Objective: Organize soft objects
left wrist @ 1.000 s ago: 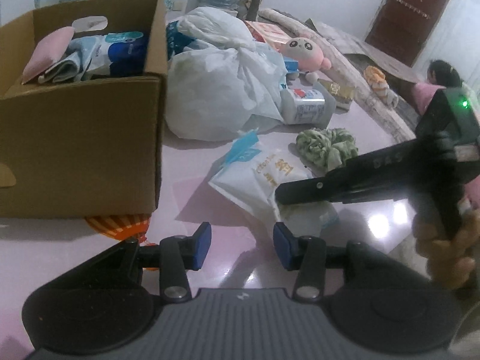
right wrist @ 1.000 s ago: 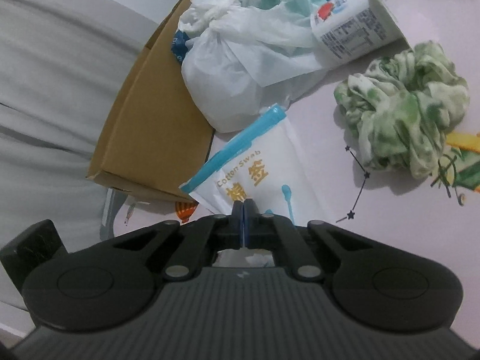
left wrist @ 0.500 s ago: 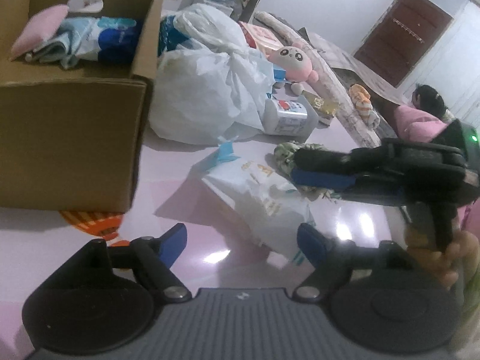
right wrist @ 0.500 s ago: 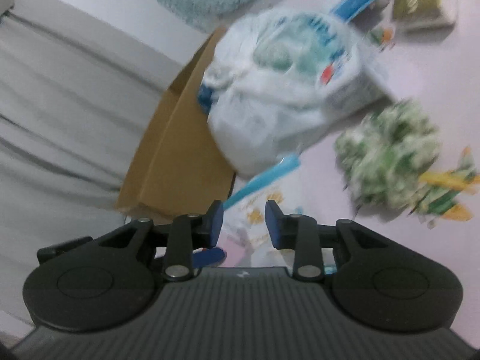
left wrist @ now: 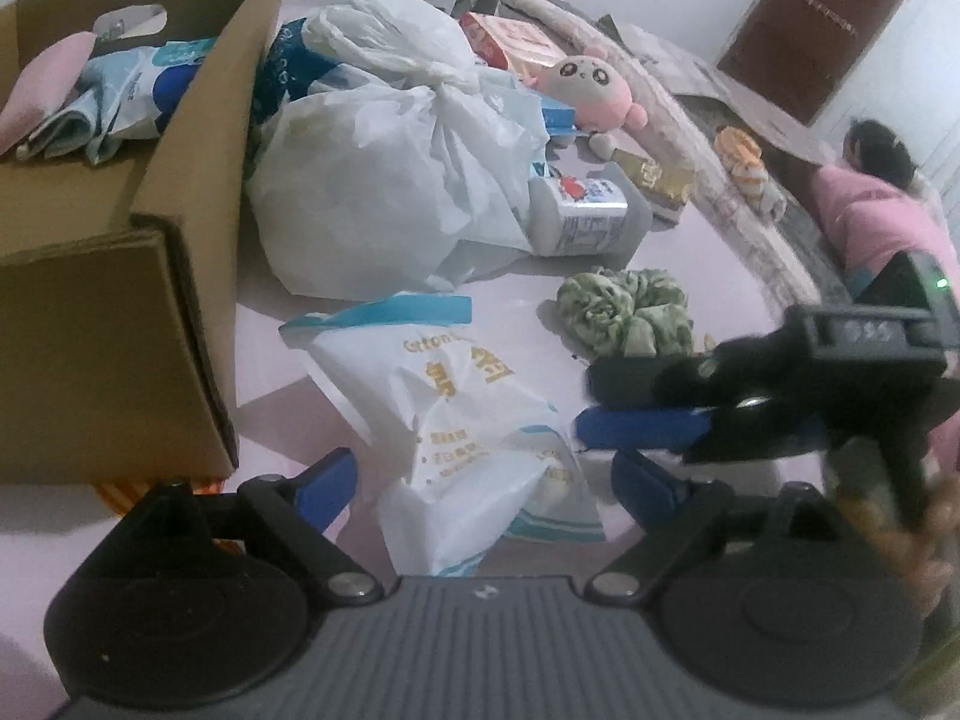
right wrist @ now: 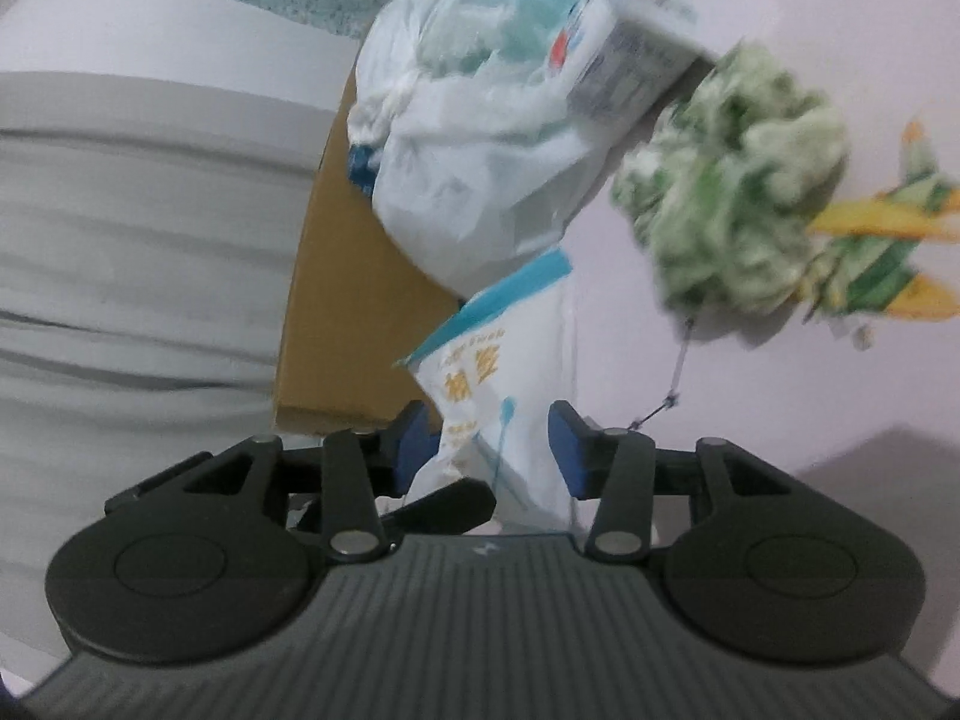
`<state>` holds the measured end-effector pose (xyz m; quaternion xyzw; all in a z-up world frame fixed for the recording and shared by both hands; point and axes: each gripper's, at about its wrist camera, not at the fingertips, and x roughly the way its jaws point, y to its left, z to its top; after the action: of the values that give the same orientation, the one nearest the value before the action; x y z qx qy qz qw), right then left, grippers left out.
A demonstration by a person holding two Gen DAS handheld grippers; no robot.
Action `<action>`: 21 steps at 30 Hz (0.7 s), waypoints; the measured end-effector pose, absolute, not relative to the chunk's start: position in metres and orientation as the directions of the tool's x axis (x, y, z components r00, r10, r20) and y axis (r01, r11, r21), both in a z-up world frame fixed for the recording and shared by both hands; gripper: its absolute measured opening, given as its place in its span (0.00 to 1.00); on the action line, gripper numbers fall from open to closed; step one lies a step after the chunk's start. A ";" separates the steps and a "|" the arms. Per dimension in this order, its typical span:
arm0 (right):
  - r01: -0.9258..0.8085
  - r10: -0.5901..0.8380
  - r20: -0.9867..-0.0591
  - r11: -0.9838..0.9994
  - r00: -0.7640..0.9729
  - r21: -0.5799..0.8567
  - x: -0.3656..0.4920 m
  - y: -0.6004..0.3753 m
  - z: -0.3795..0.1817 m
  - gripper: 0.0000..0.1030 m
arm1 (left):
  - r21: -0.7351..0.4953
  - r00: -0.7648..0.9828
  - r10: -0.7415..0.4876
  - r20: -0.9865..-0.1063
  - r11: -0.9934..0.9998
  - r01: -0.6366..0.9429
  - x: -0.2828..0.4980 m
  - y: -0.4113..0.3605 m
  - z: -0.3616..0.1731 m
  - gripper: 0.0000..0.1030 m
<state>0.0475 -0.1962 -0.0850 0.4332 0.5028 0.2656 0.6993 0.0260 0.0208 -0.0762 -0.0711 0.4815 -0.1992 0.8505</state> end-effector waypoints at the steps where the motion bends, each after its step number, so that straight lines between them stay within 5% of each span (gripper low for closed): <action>1: 0.065 0.806 -0.468 0.479 0.361 0.875 0.045 -0.201 -0.083 0.45 | -0.295 0.457 -0.394 -0.797 0.915 0.274 0.027 0.018 -0.077 0.90; 13: -0.035 0.674 -0.498 0.612 0.546 0.790 0.040 -0.256 -0.019 0.50 | -0.111 0.512 -0.213 -0.832 0.968 0.224 0.039 -0.013 -0.088 0.89; 18: -0.003 0.402 -0.544 0.807 0.737 0.591 0.065 -0.314 0.039 0.58 | -0.075 0.533 -0.190 -0.825 0.971 0.229 0.035 -0.013 -0.088 0.80; 21: 0.083 0.208 -0.558 0.888 0.803 0.452 0.091 -0.349 0.057 0.77 | -0.072 0.541 -0.187 -0.820 0.971 0.228 0.034 -0.011 -0.088 0.76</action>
<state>0.0910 -0.3487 0.0569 0.2339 0.3118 0.0339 0.9203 0.0343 -0.0112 -0.0877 0.0216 0.4641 -0.1182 0.8776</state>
